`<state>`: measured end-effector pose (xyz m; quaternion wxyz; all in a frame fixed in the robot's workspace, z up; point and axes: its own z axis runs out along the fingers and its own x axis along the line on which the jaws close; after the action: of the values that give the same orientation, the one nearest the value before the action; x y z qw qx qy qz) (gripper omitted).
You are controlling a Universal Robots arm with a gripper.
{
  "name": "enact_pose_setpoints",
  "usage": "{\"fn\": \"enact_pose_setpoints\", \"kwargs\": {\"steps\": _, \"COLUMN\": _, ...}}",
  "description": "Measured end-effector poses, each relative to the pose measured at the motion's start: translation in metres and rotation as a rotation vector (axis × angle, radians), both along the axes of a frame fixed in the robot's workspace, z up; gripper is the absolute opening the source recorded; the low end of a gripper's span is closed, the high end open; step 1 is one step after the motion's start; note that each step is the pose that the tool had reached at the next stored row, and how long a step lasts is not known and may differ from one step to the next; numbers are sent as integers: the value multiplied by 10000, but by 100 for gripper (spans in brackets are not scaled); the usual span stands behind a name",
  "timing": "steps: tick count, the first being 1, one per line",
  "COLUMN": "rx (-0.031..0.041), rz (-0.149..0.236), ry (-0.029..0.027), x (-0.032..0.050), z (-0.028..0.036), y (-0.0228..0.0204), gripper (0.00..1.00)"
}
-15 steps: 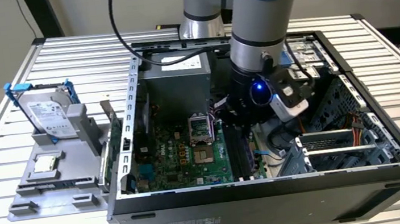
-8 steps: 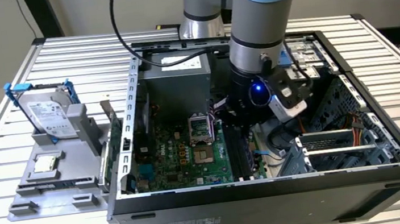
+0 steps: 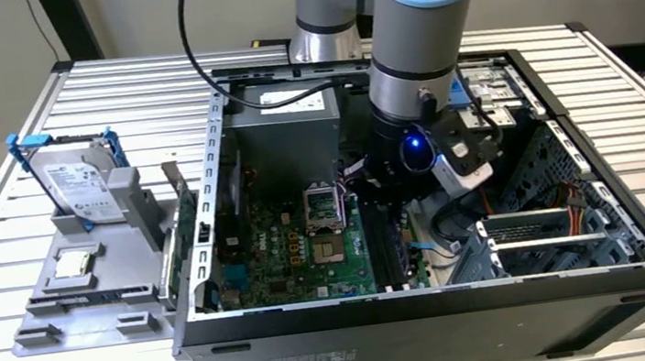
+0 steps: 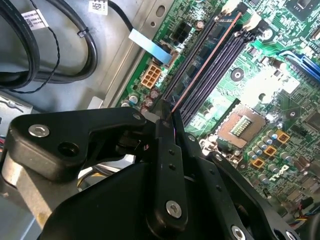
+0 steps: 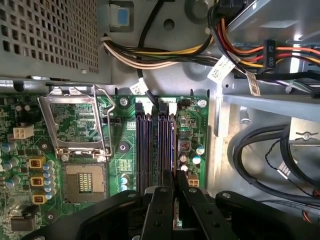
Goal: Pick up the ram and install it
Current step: 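Insert the ram into the slot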
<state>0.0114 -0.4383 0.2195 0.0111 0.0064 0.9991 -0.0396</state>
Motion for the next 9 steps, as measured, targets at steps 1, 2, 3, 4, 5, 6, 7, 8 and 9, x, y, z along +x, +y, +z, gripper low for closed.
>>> {"fn": "enact_pose_setpoints", "kwargs": {"steps": 1, "rx": -1, "rz": 0, "ry": 0, "x": 0, "z": -8, "y": 1, "gripper": 0}}
{"fn": "enact_pose_setpoints", "kwargs": {"steps": 2, "rx": -2, "rz": -1, "ry": 0, "x": 0, "z": -14, "y": 1, "gripper": 0}}
{"fn": "enact_pose_setpoints", "kwargs": {"steps": 3, "rx": -2, "rz": -1, "ry": 0, "x": 0, "z": -19, "y": 2, "gripper": 0}}
{"fn": "enact_pose_setpoints", "kwargs": {"steps": 4, "rx": -2, "rz": -1, "ry": 0, "x": 0, "z": -22, "y": 3, "gripper": 0}}
{"fn": "enact_pose_setpoints", "kwargs": {"steps": 5, "rx": -3, "rz": 0, "ry": 0, "x": 0, "z": -22, "y": 2, "gripper": 0}}
{"fn": "enact_pose_setpoints", "kwargs": {"steps": 6, "rx": -3, "rz": 0, "ry": 1, "x": 0, "z": -23, "y": 3, "gripper": 0}}
{"fn": "enact_pose_setpoints", "kwargs": {"steps": 7, "rx": -1, "rz": -1, "ry": 0, "x": 0, "z": -24, "y": 3, "gripper": 0}}
{"fn": "enact_pose_setpoints", "kwargs": {"steps": 8, "rx": 0, "rz": 0, "ry": 0, "x": 0, "z": -24, "y": 3, "gripper": 0}}
{"fn": "enact_pose_setpoints", "kwargs": {"steps": 9, "rx": 0, "rz": -8, "ry": 0, "x": 0, "z": -24, "y": 3, "gripper": 0}}
